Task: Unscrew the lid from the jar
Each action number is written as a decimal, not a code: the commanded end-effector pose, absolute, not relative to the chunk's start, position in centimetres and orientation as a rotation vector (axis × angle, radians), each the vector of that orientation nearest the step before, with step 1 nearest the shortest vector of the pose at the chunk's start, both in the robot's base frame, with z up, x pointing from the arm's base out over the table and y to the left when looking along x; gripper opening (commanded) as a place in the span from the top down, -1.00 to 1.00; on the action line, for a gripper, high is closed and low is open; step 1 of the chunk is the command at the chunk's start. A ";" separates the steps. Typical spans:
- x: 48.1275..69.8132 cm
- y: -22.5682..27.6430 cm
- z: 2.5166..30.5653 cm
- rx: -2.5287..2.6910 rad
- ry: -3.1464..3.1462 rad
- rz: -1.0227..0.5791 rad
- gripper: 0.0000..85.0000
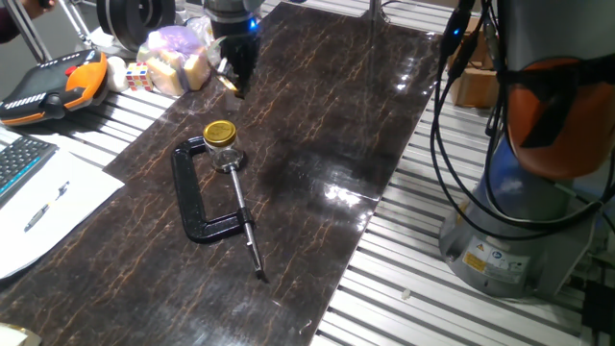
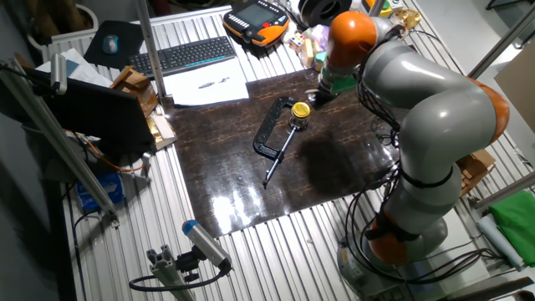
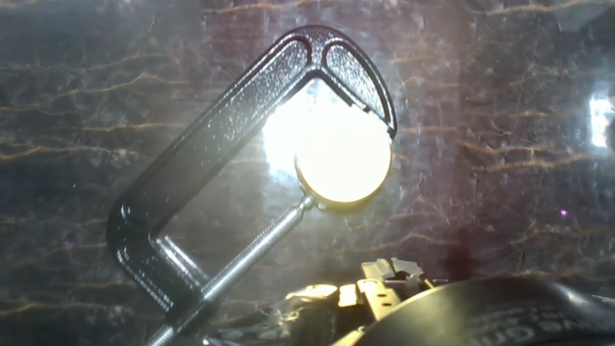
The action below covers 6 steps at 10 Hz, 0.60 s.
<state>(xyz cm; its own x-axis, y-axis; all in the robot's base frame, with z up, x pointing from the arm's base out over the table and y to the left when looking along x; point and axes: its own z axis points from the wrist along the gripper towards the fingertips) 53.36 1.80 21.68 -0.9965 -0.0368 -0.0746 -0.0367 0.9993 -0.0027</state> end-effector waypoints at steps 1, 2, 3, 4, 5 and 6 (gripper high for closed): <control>53.4 2.1 21.5 -0.046 3.055 -0.013 0.98; 53.6 2.4 21.4 -0.050 3.050 -0.046 0.98; 53.6 2.6 21.2 -0.043 3.049 -0.065 0.98; 53.7 2.7 21.0 -0.010 3.052 -0.054 0.98; 53.6 2.9 20.8 0.011 3.055 -0.051 0.98; 53.5 3.0 20.7 0.024 3.049 -0.064 0.98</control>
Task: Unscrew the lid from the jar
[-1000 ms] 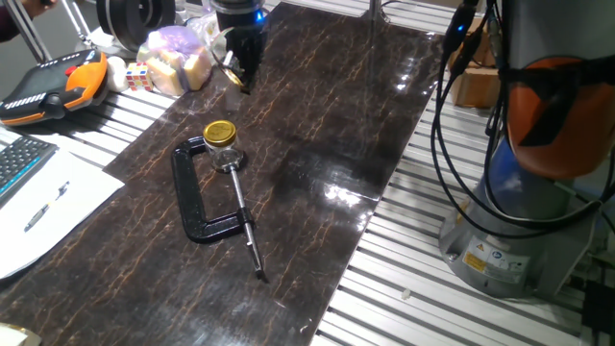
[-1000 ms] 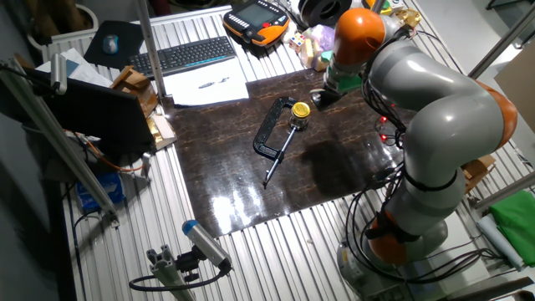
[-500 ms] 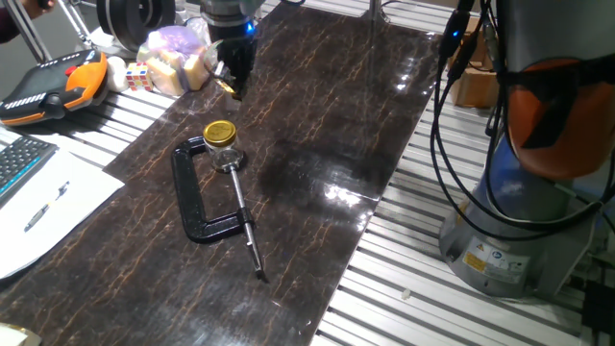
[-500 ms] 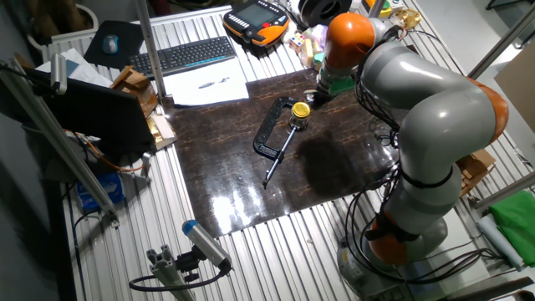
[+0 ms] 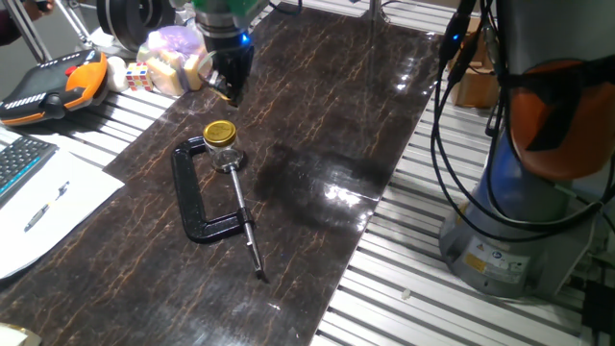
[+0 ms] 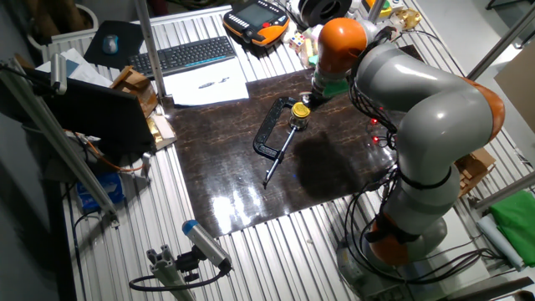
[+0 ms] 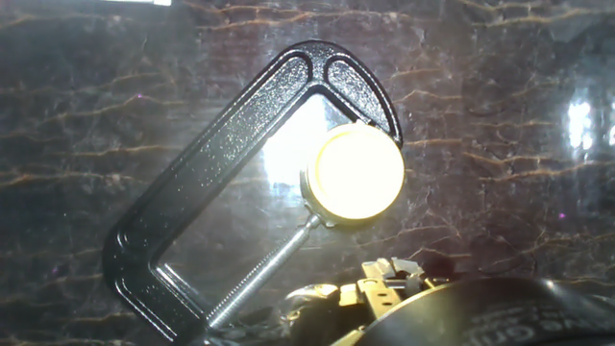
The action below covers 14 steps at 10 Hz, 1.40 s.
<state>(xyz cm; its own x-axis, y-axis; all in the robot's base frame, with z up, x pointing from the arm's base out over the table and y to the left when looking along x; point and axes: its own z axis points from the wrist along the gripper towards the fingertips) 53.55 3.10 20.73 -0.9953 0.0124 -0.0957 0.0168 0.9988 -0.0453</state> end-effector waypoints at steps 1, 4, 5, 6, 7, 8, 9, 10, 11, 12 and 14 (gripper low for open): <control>53.6 3.2 20.6 0.022 3.035 -0.096 0.98; 53.9 3.6 20.2 0.063 3.025 -0.107 0.98; 54.0 3.8 20.1 0.069 3.027 -0.121 0.98; 54.1 4.0 20.0 0.093 3.036 -0.127 0.98; 54.3 4.0 19.7 0.098 3.037 -0.130 0.98; 54.7 3.9 19.2 0.096 3.035 -0.118 0.98; 55.0 4.0 18.7 0.135 3.038 -0.081 0.98; 55.4 4.0 18.1 0.151 3.045 -0.042 0.98; 55.7 4.0 17.4 0.161 3.063 0.009 0.98; 56.0 4.0 17.0 0.157 3.073 0.010 0.98; 56.4 4.1 16.1 0.143 3.081 -0.007 0.98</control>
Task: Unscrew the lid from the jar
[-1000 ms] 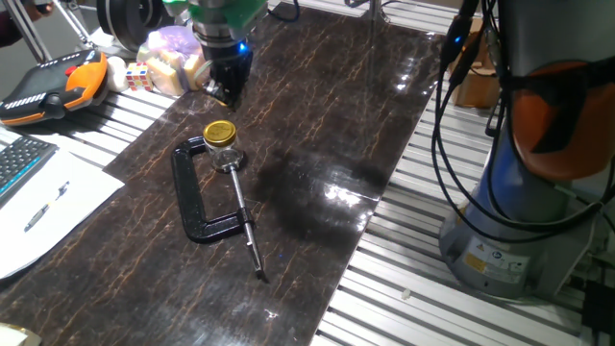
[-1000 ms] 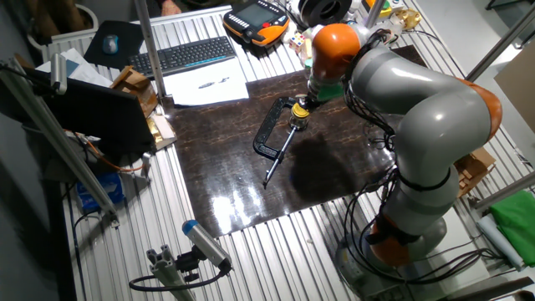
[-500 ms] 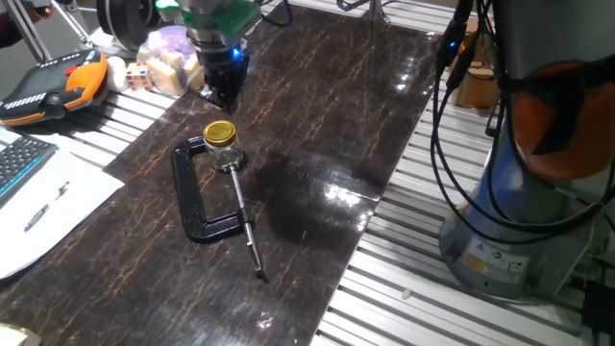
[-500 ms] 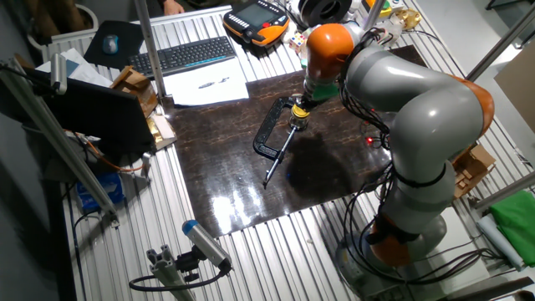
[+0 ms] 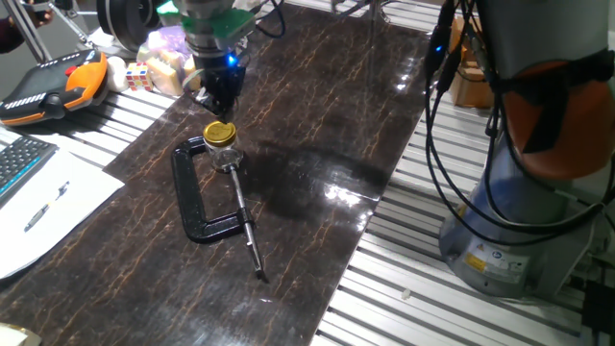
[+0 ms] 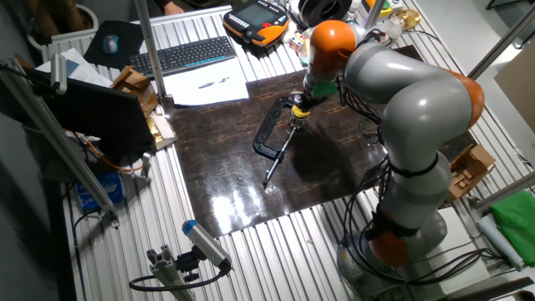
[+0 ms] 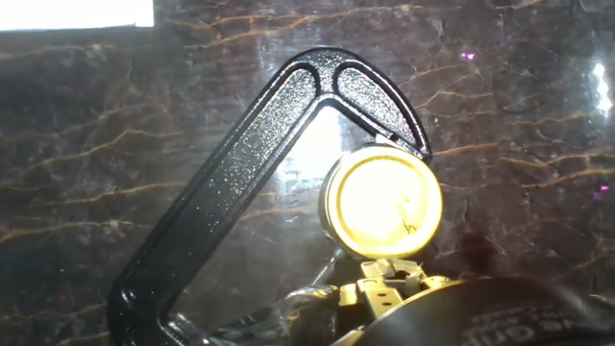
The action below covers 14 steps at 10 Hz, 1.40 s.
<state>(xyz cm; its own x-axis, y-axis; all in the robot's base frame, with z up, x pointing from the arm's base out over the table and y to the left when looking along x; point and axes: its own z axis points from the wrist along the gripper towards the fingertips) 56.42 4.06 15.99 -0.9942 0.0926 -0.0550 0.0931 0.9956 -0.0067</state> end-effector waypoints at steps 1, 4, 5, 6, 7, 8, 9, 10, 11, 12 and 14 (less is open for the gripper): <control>56.5 4.0 15.6 0.140 3.086 -0.032 0.98; 56.8 3.7 15.1 0.143 3.097 -0.033 0.98; 56.8 3.7 15.1 0.137 3.109 -0.031 0.98; 56.8 3.7 15.1 0.130 3.112 -0.024 0.98; 56.8 3.7 15.1 0.120 3.110 -0.027 0.98; 56.8 3.7 15.1 0.120 3.105 -0.038 0.98; 56.8 3.7 15.1 0.127 3.103 -0.055 0.98; 56.8 3.7 15.1 0.122 3.102 -0.076 0.98; 56.8 3.7 15.1 0.121 3.099 -0.102 0.98; 56.8 3.7 15.1 0.116 3.094 -0.116 0.98; 56.7 3.3 15.1 0.098 3.084 -0.099 0.98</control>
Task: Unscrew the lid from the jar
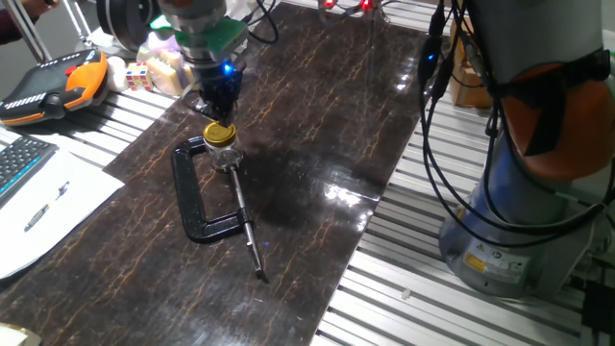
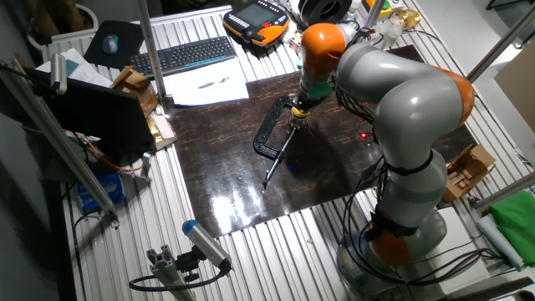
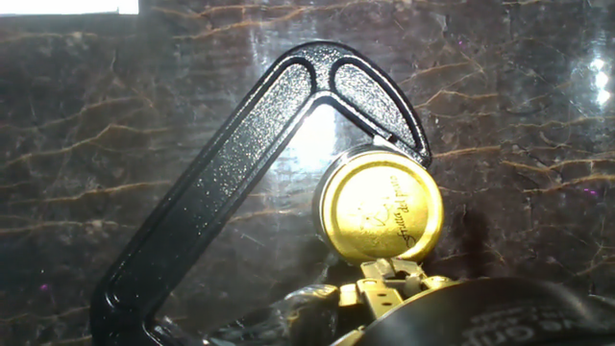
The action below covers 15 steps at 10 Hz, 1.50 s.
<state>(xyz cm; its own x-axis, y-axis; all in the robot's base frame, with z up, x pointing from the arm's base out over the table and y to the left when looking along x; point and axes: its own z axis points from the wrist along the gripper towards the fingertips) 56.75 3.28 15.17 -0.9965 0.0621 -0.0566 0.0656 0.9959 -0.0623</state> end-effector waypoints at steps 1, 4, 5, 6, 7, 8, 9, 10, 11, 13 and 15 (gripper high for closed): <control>56.8 3.1 15.3 0.087 3.085 -0.090 0.98; 56.9 3.2 15.4 0.108 3.078 -0.084 0.98; 56.9 3.2 15.4 0.126 3.073 -0.102 0.98; 56.8 2.9 15.4 0.147 3.071 -0.106 0.98; 56.7 3.0 15.2 0.209 3.073 -0.098 0.98; 56.7 3.0 15.2 0.234 3.077 -0.067 0.98; 56.7 3.0 15.1 0.263 3.080 -0.062 0.98; 56.7 3.1 15.1 0.255 3.092 -0.052 0.98; 56.6 3.2 15.1 0.147 3.038 -0.025 0.93; 56.8 3.2 15.1 0.315 3.010 0.037 0.65; 56.8 3.3 15.0 0.734 2.963 0.082 0.78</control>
